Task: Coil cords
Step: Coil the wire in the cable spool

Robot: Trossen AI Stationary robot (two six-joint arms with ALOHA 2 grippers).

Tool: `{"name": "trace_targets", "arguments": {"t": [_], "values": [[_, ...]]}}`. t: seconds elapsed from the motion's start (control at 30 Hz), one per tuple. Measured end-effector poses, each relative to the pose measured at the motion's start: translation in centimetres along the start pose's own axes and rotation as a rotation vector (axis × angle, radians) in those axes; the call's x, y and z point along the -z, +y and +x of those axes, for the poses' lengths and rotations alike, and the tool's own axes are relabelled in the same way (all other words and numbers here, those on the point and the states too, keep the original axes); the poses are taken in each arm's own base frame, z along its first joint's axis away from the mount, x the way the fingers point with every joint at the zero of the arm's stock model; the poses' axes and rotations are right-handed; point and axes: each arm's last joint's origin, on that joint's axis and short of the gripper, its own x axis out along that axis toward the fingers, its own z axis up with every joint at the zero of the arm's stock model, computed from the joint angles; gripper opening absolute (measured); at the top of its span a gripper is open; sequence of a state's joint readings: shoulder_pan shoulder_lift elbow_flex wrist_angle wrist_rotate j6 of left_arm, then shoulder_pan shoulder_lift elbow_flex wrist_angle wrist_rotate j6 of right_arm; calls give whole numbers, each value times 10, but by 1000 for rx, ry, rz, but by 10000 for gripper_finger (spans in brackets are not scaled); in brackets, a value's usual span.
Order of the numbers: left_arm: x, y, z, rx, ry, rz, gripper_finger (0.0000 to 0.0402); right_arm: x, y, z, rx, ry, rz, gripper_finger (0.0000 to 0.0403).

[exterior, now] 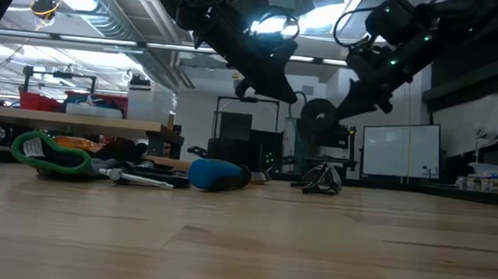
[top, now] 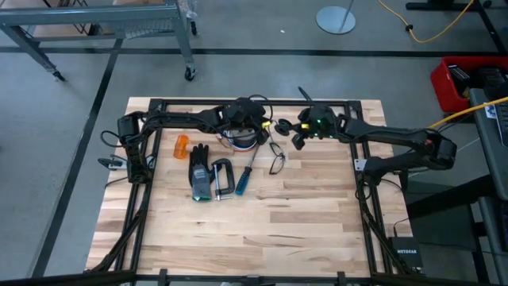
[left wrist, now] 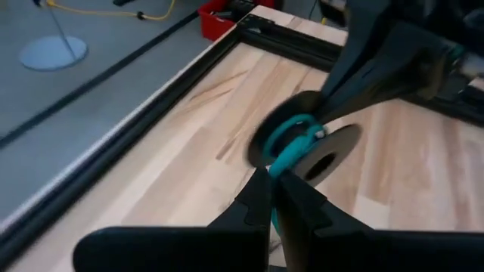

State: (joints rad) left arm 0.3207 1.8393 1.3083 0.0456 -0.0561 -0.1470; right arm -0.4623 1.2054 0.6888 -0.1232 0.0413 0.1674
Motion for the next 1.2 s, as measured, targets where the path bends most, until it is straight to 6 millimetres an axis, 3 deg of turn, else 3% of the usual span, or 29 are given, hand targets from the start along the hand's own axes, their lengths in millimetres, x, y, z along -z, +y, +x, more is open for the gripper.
{"name": "trace_targets", "arguments": {"t": [0.47, 0.7, 1.2], "values": [[2, -19, -1, 57, 2, -42, 0, -10, 3, 40, -45, -171, 136, 1], [0, -19, -2, 43, -19, -44, 0, -22, 5, 39, -87, -304, 178, 1], [-1, -19, -2, 22, -32, -16, 0, -33, 7, 34, -121, -419, 210, 1]]}}
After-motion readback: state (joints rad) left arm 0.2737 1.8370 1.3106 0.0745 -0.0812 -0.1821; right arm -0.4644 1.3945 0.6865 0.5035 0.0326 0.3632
